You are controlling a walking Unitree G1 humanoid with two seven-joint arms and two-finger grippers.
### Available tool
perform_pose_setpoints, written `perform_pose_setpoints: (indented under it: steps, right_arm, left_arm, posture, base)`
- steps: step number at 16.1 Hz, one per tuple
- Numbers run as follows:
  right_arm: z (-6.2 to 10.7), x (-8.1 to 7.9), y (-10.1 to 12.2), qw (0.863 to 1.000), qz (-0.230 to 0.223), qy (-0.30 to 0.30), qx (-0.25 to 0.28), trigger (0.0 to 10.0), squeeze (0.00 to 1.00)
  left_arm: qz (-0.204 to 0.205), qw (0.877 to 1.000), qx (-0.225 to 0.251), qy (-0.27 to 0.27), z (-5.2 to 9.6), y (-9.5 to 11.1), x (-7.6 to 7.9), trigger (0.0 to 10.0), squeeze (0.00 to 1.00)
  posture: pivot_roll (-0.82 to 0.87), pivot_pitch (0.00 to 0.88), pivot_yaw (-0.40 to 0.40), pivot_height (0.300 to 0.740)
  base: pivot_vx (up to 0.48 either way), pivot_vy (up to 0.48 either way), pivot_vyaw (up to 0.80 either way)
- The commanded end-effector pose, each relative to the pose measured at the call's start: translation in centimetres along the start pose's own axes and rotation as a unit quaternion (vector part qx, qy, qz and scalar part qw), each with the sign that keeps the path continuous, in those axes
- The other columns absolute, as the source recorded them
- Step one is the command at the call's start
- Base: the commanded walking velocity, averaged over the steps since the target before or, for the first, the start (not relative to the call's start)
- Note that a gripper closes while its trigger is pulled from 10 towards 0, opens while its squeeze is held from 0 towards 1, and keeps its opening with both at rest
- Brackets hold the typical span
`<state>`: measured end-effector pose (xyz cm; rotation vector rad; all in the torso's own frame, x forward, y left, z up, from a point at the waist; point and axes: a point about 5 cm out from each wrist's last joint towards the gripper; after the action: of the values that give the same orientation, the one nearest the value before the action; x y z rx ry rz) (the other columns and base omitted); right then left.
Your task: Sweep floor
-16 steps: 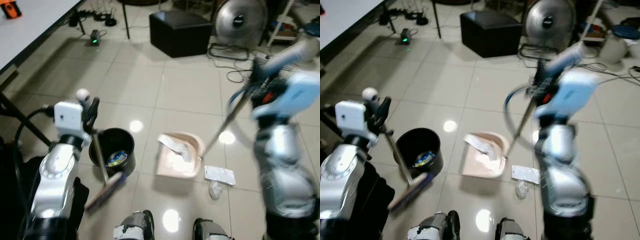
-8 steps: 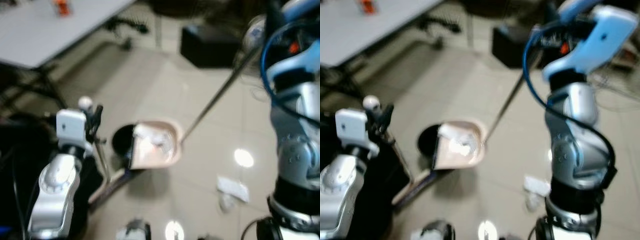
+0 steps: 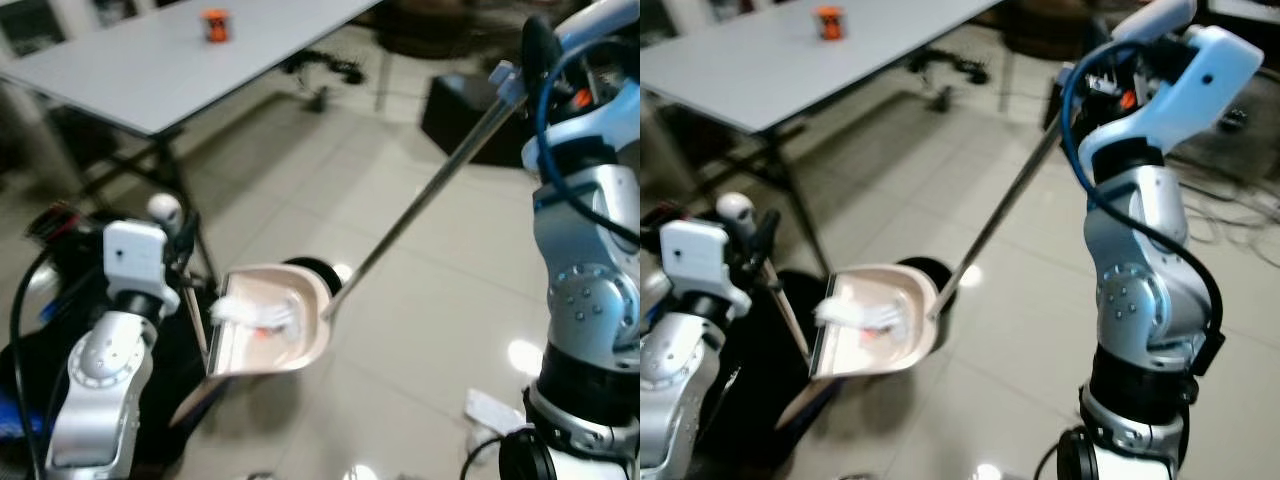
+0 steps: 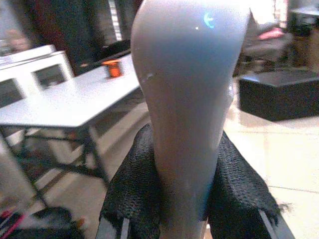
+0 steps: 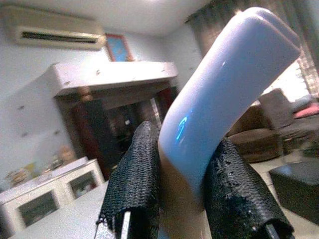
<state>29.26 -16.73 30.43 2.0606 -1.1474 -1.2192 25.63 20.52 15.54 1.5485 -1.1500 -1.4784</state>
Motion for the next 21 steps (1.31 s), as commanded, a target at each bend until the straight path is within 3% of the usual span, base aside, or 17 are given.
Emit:
perform_pose_setpoints:
  steps: [1,6,21]
  right_arm:
    - [0.02,0.73,1.55,0.999,0.008,-0.018,0.033,10.0,0.00]
    - [0.24,1.14,1.97,0.999,0.013,-0.028,0.034,10.0,0.00]
    - [-0.32,0.88,1.03,0.999,0.038,-0.010,0.004,10.0,0.00]
  left_arm:
    - [-0.012,1.000,0.023,-0.003,-0.30,1.09,0.03,10.0,0.00]
    - [-0.006,1.000,0.020,-0.012,-0.54,1.03,0.63,10.0,0.00]
    - [-0.003,1.000,-0.001,0.016,0.15,0.32,0.11,10.0,0.00]
  posture:
    - [0.00,0.017,0.050,0.740]
    - [-0.02,0.034,0.060,0.740]
    - [0.00,0.037,0.039,0.740]
  base:
    - [0.341,0.000,0.00]
    - [0.340,0.000,-0.64]
    - [0.340,0.000,0.00]
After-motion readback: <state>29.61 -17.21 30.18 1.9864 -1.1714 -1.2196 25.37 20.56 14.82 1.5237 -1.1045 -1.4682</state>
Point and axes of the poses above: a point about 5 cm out from each wrist's last joint towards the gripper, its own z axis pointing back from the gripper into the wrist, its own y axis along the axis of the wrist's last joint, x = y × z, and after that the axes turned 10 degrees about -z, right-handed
